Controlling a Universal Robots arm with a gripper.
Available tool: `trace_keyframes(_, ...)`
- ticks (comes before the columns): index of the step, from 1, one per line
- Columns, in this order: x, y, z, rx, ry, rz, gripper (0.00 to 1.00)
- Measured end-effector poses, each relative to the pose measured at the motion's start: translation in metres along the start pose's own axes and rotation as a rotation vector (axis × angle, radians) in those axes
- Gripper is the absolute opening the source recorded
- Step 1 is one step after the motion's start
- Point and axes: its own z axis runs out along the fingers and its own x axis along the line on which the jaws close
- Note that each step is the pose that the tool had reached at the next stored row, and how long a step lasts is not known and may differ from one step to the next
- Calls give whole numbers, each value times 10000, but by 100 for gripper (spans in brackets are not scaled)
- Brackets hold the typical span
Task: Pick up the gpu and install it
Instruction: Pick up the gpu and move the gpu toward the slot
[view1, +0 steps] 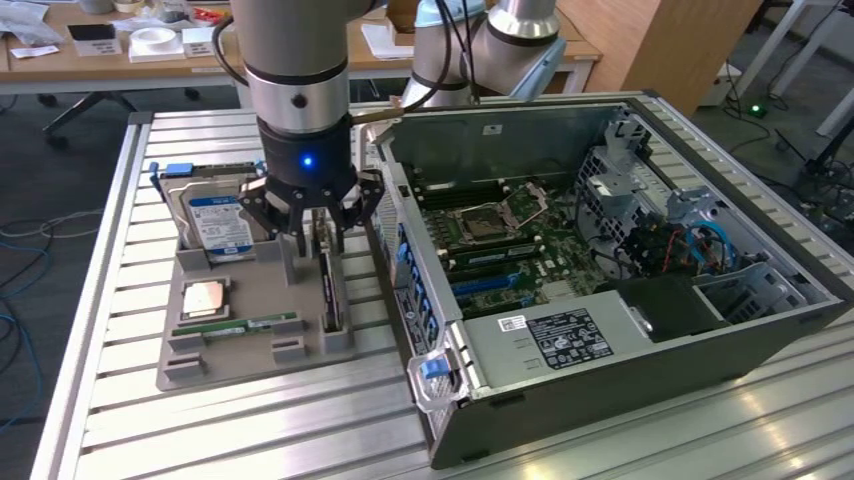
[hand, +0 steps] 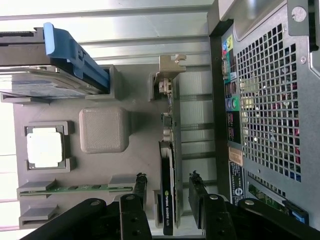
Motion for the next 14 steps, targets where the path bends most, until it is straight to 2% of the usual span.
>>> trace_keyframes(14, 3, -4, 102, 2, 2, 0, 47)
